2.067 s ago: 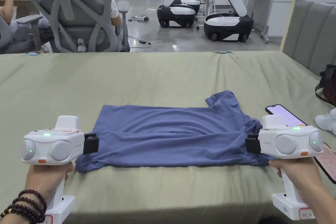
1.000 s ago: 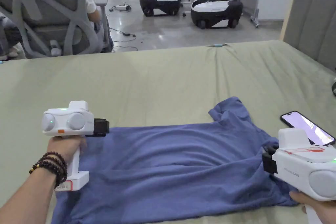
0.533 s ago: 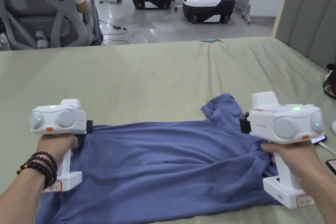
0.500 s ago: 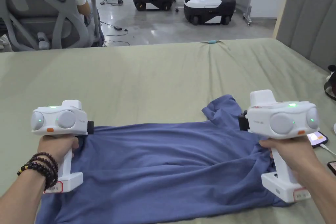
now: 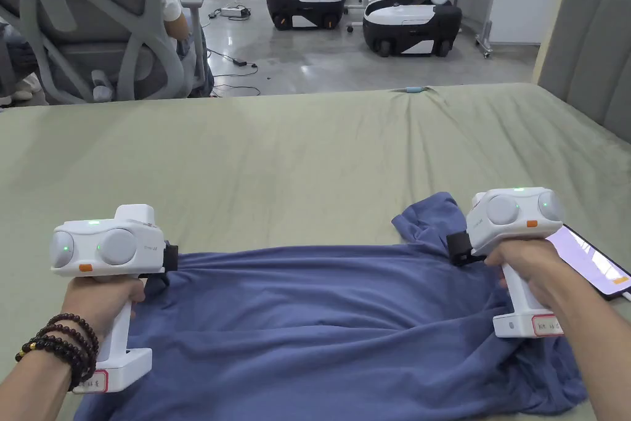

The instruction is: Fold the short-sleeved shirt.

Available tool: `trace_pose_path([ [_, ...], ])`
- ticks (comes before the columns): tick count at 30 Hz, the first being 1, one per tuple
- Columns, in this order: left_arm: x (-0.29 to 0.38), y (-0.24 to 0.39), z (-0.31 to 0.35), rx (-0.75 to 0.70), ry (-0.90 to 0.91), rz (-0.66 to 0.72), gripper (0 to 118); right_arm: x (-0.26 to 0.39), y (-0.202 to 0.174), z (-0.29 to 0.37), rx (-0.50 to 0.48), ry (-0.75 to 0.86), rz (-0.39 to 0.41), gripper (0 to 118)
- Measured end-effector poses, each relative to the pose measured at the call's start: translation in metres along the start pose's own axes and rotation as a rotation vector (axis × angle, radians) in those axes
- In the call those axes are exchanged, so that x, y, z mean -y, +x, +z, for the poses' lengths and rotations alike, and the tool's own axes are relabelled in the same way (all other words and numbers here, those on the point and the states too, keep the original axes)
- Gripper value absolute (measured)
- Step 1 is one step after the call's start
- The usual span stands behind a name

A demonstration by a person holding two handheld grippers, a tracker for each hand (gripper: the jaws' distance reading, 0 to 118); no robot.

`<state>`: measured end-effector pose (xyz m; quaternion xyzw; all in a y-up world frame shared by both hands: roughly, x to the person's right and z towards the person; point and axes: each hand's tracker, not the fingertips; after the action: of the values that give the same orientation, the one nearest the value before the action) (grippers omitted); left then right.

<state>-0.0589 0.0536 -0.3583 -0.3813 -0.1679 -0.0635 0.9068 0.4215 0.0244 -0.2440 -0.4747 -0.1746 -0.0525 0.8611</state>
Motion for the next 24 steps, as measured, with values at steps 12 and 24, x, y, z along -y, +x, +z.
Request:
trace_pose_path([
  [12, 0.008, 0.001, 0.074, 0.005, 0.064, 0.006, 1, 0.005, -0.010, 0.081, -0.035, 0.141, 0.063, 5],
  [24, 0.116, -0.009, 0.193, -0.005, 0.085, 0.008, 2, 0.139, -0.002, 0.233, -0.058, 0.290, 0.188, 5],
])
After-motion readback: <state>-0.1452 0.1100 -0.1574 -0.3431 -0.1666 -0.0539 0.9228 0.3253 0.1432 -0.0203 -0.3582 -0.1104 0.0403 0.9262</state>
